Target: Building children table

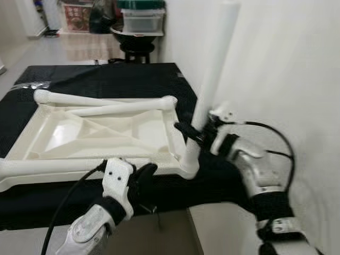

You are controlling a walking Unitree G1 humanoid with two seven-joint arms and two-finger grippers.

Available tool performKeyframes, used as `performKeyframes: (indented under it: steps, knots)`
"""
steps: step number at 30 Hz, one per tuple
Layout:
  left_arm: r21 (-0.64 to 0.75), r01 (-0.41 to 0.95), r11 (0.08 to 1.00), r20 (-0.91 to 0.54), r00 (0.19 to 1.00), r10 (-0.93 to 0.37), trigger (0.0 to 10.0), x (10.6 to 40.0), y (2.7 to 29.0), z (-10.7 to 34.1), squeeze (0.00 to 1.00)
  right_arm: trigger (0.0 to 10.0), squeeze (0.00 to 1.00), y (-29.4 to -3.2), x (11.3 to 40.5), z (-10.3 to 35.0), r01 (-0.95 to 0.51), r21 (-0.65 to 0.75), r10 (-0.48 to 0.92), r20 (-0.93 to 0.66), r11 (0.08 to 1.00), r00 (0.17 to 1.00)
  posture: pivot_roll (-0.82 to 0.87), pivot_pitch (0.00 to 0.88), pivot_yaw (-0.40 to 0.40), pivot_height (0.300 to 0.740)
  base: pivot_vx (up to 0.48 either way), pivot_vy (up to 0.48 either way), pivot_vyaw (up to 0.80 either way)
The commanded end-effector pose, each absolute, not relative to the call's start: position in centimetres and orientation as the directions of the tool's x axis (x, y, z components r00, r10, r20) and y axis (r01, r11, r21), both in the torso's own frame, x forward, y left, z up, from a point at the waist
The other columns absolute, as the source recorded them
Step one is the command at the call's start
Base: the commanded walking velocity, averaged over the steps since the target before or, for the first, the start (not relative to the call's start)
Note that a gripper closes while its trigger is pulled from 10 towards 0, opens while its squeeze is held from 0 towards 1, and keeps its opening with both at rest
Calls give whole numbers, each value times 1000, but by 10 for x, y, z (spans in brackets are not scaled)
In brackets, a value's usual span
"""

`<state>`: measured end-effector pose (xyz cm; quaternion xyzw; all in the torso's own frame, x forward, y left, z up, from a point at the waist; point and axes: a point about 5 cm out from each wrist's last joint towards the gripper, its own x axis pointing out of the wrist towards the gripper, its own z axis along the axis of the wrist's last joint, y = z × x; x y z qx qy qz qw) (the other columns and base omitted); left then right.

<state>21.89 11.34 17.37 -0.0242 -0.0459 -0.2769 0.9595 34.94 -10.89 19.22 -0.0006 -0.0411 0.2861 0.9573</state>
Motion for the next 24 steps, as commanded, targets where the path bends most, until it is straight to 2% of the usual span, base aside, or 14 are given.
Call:
performKeyframes:
  steps: [1,2,6,11,12,13,14,15,18,20,21,22,23,24]
  knots:
    - [-24,537,843,99,841,-533,10000,217,113,175,0,0,0,-117,342,157,-352,-42,349,-66,935,935,-51,80,-80,740,0,0,0]
    - [-24,537,843,100,841,-532,10000,218,114,175,0,0,0,-106,330,146,-275,-50,270,-81,960,959,-39,83,-76,740,0,0,0]
    - [-22,535,844,98,842,-531,10000,219,113,174,0,0,0,-84,322,139,-300,-35,297,-88,953,951,-40,74,-71,740,0,0,0]
    - [-22,536,844,99,841,-532,10000,220,112,174,0,0,0,-80,331,143,-299,-15,297,-94,954,950,-44,67,-76,740,0,0,0]
    - [-22,535,845,99,842,-530,10000,220,112,174,0,10000,0,-80,333,145,-303,-15,301,-88,953,950,-39,67,-77,740,0,0,0]
    - [-22,532,847,100,844,-527,10000,220,112,174,0,10000,0,-77,333,148,-325,-12,323,-83,946,943,-39,67,-77,740,0,0,0]
    - [-22,530,848,100,845,-526,10000,220,112,173,0,10000,1000,-73,333,152,-377,-1,376,-62,926,925,-36,59,-78,740,0,0,0]
    - [-22,529,848,99,845,-525,10000,221,112,173,0,10000,1000,-68,334,157,-447,25,448,-37,894,893,-36,58,-77,740,0,0,0]
    - [-23,530,848,99,845,-525,10000,221,112,173,0,10000,1000,-63,333,162,-500,48,501,-11,865,865,-37,57,-77,740,0,0,0]
    - [-23,531,847,98,845,-526,10000,221,112,172,0,10000,1000,-61,335,168,-568,57,568,19,821,823,-41,51,-74,740,0,0,0]
    - [-24,532,847,97,844,-527,10000,221,112,172,0,10000,992,-64,337,172,-649,32,648,34,760,761,-39,48,-74,740,0,0,0]
    - [-24,532,847,97,844,-527,10000,221,112,172,0,10000,992,-64,337,172,-649,32,648,34,760,761,-39,48,-74,740,0,0,0]
    - [-24,532,846,96,844,-528,10000,222,111,171,0,10000,435,-69,341,175,-709,-7,709,23,705,705,-34,41,-79,740,0,0,0]
    - [-24,532,846,96,844,-528,10000,222,111,171,0,10000,435,-69,341,175,-709,-7,709,23,705,705,-34,41,-79,740,0,0,0]
